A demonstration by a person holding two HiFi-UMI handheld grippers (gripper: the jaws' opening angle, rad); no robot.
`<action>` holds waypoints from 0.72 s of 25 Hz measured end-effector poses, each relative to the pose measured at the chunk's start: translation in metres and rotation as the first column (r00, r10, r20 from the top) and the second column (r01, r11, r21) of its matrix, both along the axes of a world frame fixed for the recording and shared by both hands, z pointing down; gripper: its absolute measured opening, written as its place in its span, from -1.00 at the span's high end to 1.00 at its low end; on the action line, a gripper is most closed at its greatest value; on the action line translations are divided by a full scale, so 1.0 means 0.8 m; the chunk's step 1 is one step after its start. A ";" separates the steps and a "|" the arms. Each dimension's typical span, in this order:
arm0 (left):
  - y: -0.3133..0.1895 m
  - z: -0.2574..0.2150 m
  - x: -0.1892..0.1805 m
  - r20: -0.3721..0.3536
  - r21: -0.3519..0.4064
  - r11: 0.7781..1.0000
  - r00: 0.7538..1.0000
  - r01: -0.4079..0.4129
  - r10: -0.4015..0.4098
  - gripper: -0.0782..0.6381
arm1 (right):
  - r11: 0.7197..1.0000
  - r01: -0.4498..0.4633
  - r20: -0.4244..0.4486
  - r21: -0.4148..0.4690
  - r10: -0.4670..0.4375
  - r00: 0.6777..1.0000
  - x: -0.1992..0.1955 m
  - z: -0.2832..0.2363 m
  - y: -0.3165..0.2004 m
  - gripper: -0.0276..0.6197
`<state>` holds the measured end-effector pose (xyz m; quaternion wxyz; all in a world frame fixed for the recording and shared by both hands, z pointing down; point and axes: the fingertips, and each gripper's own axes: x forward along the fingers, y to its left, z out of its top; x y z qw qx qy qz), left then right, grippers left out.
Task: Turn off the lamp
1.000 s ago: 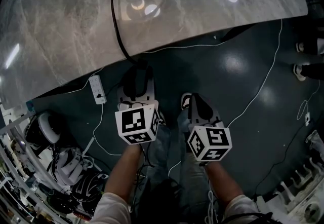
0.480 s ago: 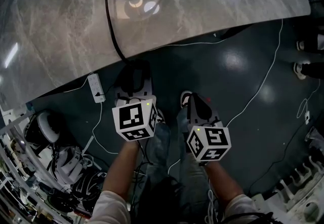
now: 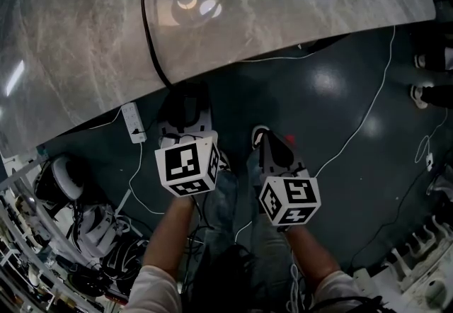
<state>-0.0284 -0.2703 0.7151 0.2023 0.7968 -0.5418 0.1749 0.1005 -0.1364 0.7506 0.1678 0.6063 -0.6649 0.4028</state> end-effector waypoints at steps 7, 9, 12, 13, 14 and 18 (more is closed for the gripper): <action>0.000 0.002 -0.002 0.004 -0.004 1.000 1.000 0.009 -0.009 0.46 | 1.000 -0.012 -0.003 0.000 0.012 1.000 0.005 0.001 -0.001 0.92; 0.001 0.002 -0.001 0.006 -0.003 1.000 1.000 0.010 -0.010 0.46 | 1.000 -0.016 -0.004 0.000 0.016 1.000 0.007 0.001 0.000 0.92; 0.002 0.002 0.000 0.010 -0.001 1.000 1.000 0.009 -0.009 0.48 | 1.000 -0.021 -0.005 -0.001 0.021 1.000 0.010 0.001 0.001 0.92; 0.003 0.002 0.001 0.011 -0.001 1.000 1.000 0.008 -0.008 0.49 | 1.000 -0.022 -0.005 -0.001 0.022 1.000 0.010 0.002 0.001 0.92; 0.003 0.002 0.001 0.011 -0.001 1.000 1.000 0.008 -0.008 0.50 | 1.000 -0.022 -0.005 -0.001 0.022 1.000 0.010 0.002 0.001 0.92; 0.004 0.001 0.000 0.016 0.000 1.000 1.000 0.010 -0.010 0.50 | 1.000 -0.020 -0.005 -0.002 0.020 1.000 0.009 0.001 0.002 0.92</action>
